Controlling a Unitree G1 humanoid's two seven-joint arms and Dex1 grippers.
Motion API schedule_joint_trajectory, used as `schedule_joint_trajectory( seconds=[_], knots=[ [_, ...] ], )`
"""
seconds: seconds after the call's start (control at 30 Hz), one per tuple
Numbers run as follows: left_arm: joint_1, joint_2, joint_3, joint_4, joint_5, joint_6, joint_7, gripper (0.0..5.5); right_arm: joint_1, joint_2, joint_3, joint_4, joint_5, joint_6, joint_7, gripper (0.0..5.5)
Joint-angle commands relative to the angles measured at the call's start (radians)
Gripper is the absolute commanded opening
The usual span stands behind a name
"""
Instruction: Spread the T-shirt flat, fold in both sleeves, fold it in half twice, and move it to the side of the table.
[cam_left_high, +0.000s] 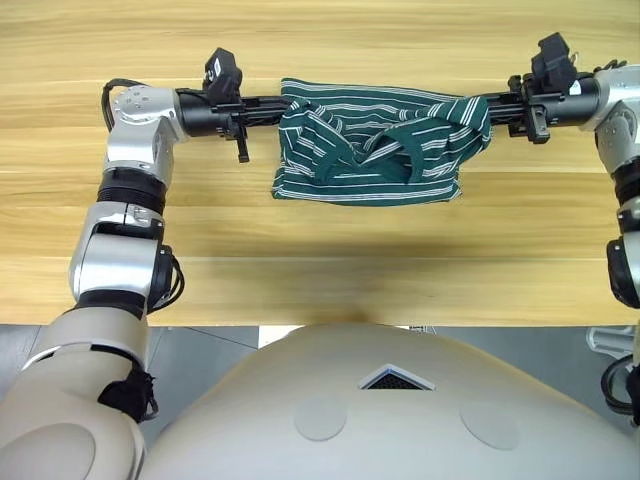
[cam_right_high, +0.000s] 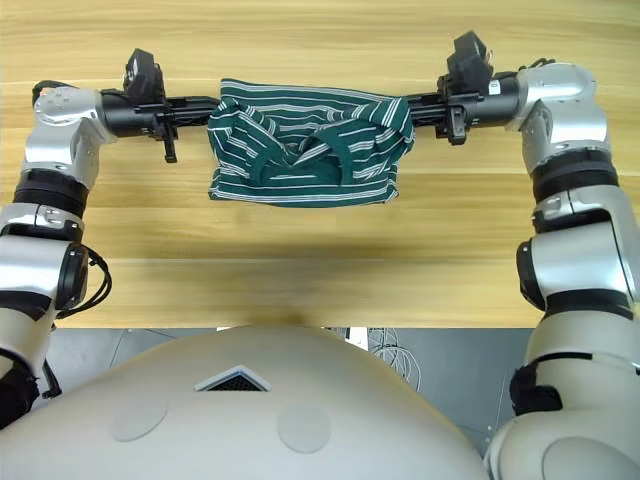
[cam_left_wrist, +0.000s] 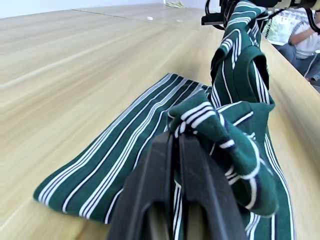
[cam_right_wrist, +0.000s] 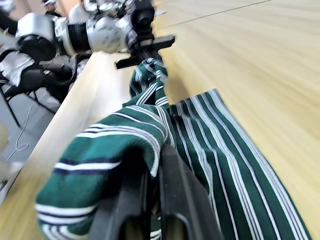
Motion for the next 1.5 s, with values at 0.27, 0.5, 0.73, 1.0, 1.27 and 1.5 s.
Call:
schedule_joint_trajectory(
  seconds=[0.27,0.5,0.73,1.0,1.27,1.5],
  knots=[
    [-0.073,-0.082,0.098,0.282,0.123,-0.1,0.136,0.0,-0.097,0.137,-0.148,0.323,-0.268,-0.043,-0.033,0.03],
    [-0.091,-0.162,0.14,0.403,0.184,-0.123,0.267,0.0,-0.075,0.19,-0.233,0.389,-0.429,-0.036,-0.178,0.99],
    [-0.098,-0.175,0.182,0.424,0.201,-0.082,0.282,1.08,-0.07,0.191,-0.319,0.41,-0.515,-0.051,-0.308,2.17],
    [-0.084,-0.165,0.23,0.43,0.202,-0.041,0.284,2.36,-0.057,0.183,-0.411,0.419,-0.57,-0.047,-0.422,3.56],
    [-0.012,-0.219,0.277,0.418,0.207,0.028,0.5,3.02,0.048,0.198,-0.425,0.382,-0.631,-0.176,-0.438,4.09],
    [0.253,-0.225,0.221,0.079,0.232,-0.104,0.482,3.02,0.145,0.168,-0.425,0.26,-0.642,-0.492,-0.392,4.09]
  ],
)
